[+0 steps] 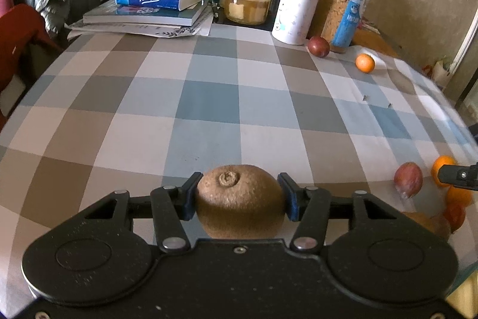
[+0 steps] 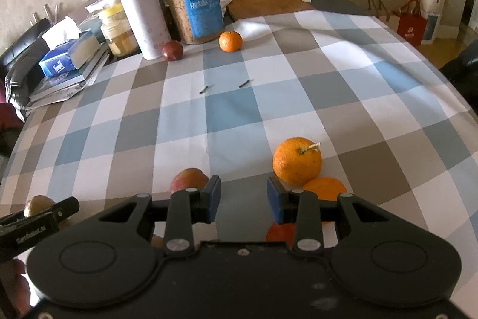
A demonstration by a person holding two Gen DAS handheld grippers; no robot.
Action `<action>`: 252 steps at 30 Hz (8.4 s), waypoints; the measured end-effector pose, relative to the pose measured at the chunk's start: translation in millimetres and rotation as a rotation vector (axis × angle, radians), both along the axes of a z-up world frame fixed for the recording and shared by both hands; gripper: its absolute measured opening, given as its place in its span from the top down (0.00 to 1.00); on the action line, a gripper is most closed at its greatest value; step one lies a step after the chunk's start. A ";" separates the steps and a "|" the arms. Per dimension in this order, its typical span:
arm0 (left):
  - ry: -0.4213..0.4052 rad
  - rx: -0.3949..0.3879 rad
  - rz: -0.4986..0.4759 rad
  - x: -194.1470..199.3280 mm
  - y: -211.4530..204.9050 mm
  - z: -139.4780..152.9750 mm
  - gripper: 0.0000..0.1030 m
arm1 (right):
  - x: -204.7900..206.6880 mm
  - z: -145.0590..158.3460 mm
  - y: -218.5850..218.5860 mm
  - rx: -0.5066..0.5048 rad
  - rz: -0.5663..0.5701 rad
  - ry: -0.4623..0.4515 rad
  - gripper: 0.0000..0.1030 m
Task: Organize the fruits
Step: 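Lift the kiwi with left gripper while right gripper closes on a stemmed orange, then carry the kiwi in left gripper while right gripper carries the stemmed orange over the gold tray, then lower and open left gripper to set the kiwi in the tray while right releases the orange, then move left gripper toward a second brown kiwi while right gripper moves toward an orange by a tomato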
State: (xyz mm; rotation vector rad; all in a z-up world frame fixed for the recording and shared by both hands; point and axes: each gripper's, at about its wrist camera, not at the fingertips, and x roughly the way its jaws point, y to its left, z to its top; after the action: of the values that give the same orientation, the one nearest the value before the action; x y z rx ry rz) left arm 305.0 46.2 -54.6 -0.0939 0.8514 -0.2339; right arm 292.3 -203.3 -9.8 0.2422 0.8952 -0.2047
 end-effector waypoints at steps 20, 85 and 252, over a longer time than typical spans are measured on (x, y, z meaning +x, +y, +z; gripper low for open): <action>-0.011 -0.033 0.012 -0.1 3.8 -0.1 0.43 | 43.0 1.2 -40.6 -0.064 -0.056 0.152 0.63; -0.006 0.002 0.091 -8.0 8.7 8.8 0.44 | -165.5 17.5 6.5 -0.006 0.080 0.012 0.60; -0.028 0.130 -0.100 -72.9 -129.0 30.8 0.40 | -22.5 -13.6 -57.3 -0.035 -0.247 -0.008 0.57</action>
State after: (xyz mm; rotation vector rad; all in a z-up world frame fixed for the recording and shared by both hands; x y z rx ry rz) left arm 232.1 -82.8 -23.9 0.0738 0.8422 -0.2727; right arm 269.9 -260.5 -23.4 0.3211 0.8524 -0.4479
